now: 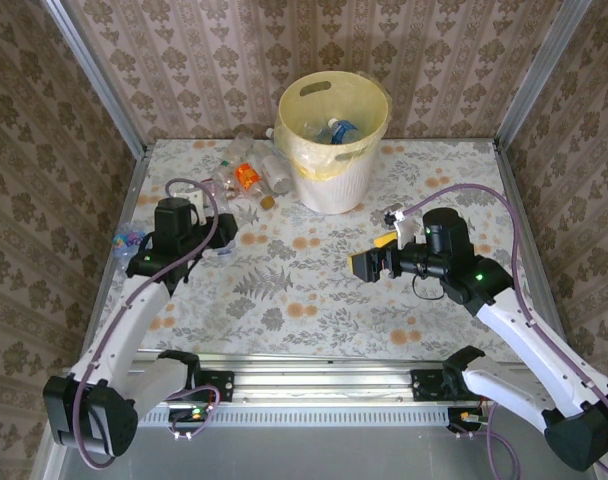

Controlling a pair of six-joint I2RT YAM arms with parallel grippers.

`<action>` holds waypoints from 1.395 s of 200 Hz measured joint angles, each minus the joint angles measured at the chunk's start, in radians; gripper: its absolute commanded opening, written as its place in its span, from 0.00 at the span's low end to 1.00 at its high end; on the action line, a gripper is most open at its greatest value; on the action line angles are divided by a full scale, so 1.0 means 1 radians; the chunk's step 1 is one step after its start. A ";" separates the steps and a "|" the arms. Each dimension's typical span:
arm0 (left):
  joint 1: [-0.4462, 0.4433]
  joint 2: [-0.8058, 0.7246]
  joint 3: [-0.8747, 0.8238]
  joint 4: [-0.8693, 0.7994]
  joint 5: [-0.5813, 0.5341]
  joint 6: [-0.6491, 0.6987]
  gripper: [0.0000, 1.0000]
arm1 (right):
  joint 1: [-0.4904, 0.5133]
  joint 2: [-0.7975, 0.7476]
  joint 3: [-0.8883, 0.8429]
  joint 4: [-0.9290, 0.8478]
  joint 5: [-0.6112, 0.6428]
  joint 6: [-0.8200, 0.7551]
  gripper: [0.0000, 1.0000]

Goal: Throw the plastic bottles in the bin

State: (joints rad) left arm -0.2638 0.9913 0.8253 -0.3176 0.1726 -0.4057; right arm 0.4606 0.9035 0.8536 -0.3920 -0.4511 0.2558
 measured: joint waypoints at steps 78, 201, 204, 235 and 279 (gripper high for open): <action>-0.211 -0.011 0.037 0.108 0.033 0.142 0.43 | -0.002 0.007 0.000 0.001 0.003 0.011 1.00; -0.545 0.053 0.117 0.194 -0.031 0.385 0.43 | -0.009 -0.023 0.000 0.176 -0.035 0.126 1.00; -0.549 0.054 0.118 0.196 -0.032 0.388 0.43 | -0.009 -0.024 0.000 0.183 -0.036 0.133 1.00; -0.597 0.071 0.124 0.199 -0.039 0.415 0.41 | -0.013 -0.044 -0.007 0.241 -0.052 0.175 1.00; -0.650 0.107 0.132 0.203 -0.047 0.441 0.41 | -0.016 -0.047 -0.010 0.314 -0.060 0.227 1.00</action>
State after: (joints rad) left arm -0.9134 1.0985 0.9577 -0.1146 0.1257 0.0357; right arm 0.4450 0.8570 0.8440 -0.0780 -0.5110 0.4831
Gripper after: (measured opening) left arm 0.416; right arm 0.999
